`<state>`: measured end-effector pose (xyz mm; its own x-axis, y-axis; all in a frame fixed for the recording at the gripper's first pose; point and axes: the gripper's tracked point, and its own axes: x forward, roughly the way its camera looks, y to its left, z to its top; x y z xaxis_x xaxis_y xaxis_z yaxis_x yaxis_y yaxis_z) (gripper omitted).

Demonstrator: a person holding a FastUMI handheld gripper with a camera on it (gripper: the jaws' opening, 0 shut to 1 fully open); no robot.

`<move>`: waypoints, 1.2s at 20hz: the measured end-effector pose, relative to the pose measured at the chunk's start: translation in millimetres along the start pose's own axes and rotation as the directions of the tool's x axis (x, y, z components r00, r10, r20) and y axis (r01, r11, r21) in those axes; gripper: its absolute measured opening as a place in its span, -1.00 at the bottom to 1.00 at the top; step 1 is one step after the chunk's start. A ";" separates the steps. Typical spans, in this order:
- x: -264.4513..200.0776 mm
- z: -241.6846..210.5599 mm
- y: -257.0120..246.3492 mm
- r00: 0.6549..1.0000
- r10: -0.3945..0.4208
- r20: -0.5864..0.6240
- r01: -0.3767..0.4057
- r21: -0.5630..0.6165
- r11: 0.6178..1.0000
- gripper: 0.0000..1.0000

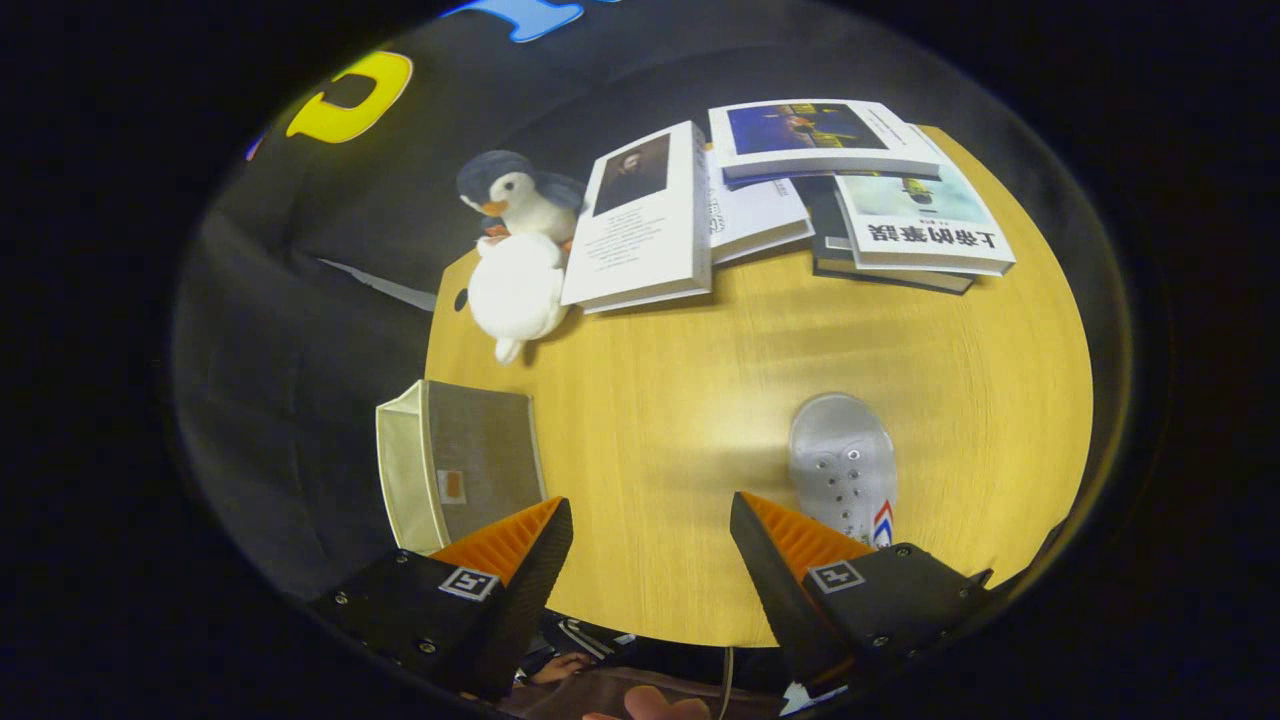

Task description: Open the storage box then place both shoes into the box .Put the left shoe in first, then the right shoe, with the right side of both shoes facing outward in a uniform manner.

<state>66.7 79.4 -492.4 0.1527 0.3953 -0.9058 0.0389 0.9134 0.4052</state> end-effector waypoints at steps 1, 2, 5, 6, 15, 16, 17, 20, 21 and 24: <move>1.7 -0.1 -5.0 1.000 -0.007 0.001 0.007 0.010 1.000 0.92; 2.5 -0.6 -9.2 1.000 -0.018 -0.004 0.018 0.020 1.000 0.92; 2.5 -6.7 -27.9 0.997 -0.079 -0.023 0.080 0.030 0.996 0.92; 0.5 -9.3 -36.1 0.994 -0.106 -0.033 0.107 0.025 0.994 0.92; -6.1 -40.6 -103.4 0.952 -0.284 -0.111 0.283 -0.026 0.959 0.92; -5.0 -42.9 -104.8 0.953 -0.276 -0.122 0.276 -0.020 0.961 0.93; -4.4 -45.8 -107.8 0.953 -0.275 -0.131 0.275 -0.018 0.961 0.93; -1.5 -51.5 -122.7 0.937 -0.314 -0.150 0.308 -0.062 0.949 0.92; 0.2 -54.4 -126.8 0.932 -0.326 -0.159 0.317 -0.078 0.945 0.92; 10.1 -59.1 -131.4 0.924 -0.339 -0.176 0.323 -0.114 0.940 0.92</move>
<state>4.8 -30.9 -562.2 -0.0458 0.0727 -0.9963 -0.0263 0.9969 0.0740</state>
